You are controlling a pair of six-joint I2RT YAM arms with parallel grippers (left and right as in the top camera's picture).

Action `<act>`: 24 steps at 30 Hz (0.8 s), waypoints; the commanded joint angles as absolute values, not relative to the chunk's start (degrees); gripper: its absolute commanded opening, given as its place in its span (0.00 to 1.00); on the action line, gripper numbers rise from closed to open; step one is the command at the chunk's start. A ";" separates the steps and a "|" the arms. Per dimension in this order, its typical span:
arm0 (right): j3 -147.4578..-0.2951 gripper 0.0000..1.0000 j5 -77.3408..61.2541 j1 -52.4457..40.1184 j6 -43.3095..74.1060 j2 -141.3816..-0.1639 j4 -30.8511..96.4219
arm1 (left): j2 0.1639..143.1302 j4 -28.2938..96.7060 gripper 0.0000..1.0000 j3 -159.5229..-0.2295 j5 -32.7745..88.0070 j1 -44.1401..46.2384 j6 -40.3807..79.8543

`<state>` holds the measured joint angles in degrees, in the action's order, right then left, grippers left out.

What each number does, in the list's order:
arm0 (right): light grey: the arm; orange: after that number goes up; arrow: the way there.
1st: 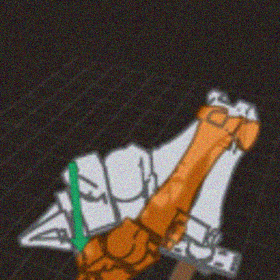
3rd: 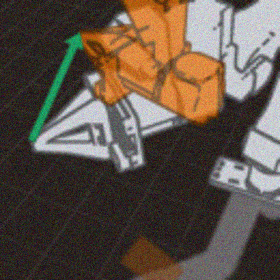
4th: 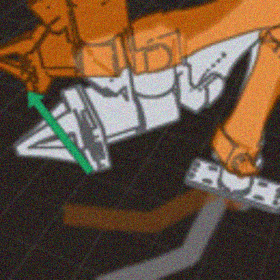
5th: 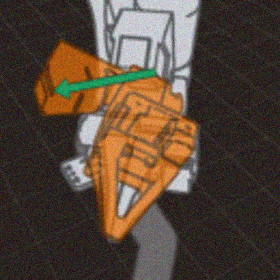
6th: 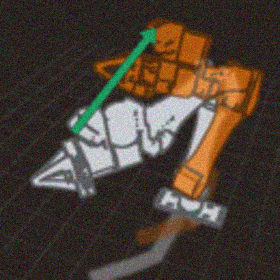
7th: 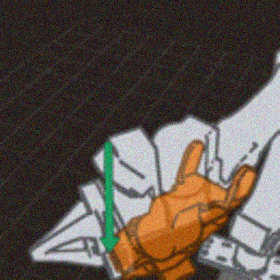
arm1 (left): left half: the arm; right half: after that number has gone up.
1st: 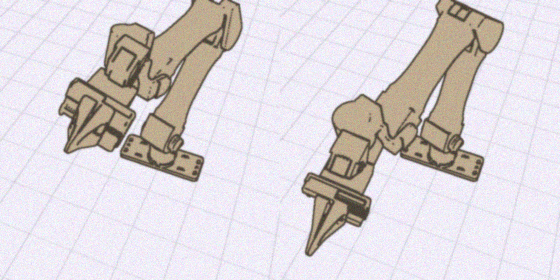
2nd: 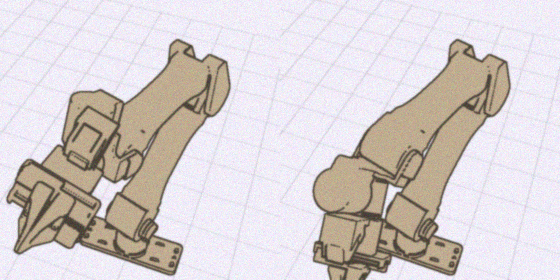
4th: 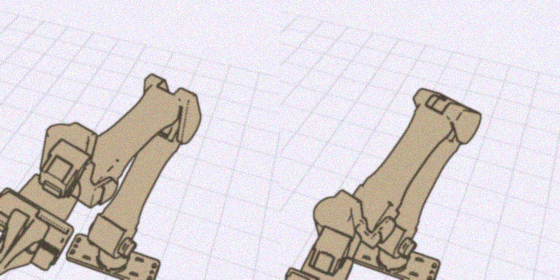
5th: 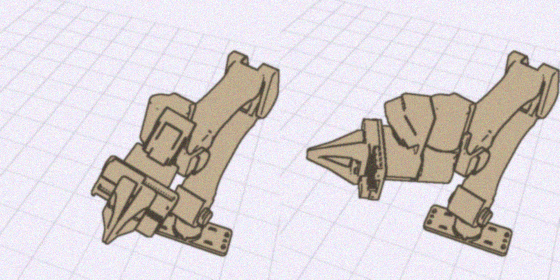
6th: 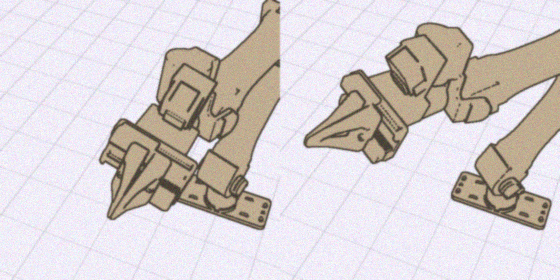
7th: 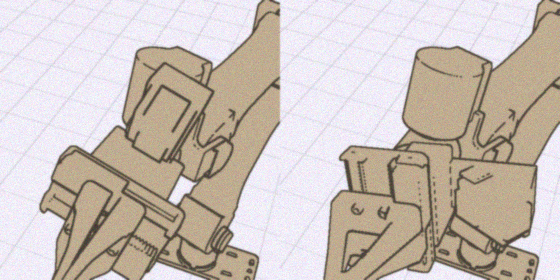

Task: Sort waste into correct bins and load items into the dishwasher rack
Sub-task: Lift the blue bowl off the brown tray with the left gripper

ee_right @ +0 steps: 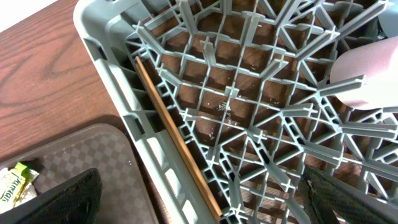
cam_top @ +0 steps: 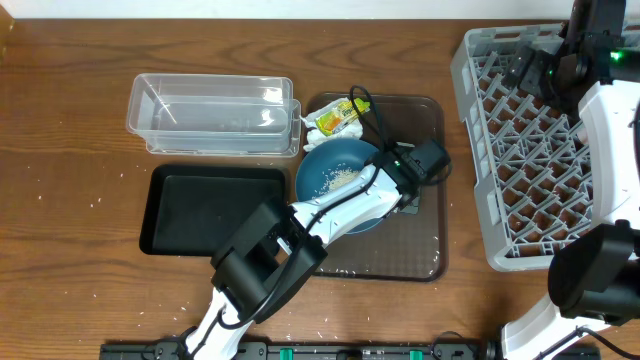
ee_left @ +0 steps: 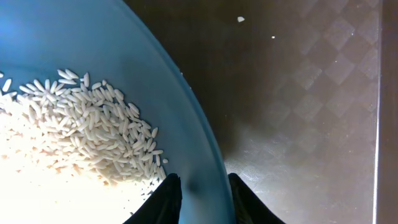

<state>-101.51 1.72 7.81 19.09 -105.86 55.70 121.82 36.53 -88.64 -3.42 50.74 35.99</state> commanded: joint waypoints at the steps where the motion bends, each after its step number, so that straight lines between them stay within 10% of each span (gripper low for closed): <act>1: -101.67 0.99 1.91 7.86 19.88 -105.12 55.77 | 121.80 36.58 0.25 -88.38 -4.82 50.61 35.66; 9: -101.67 0.99 1.91 7.86 19.88 -105.12 55.77 | 120.95 38.13 0.06 -88.90 -5.13 50.61 35.66; 24: -101.67 0.99 1.91 7.86 19.88 -105.12 55.77 | 110.26 43.64 0.06 -88.90 -7.60 51.35 35.66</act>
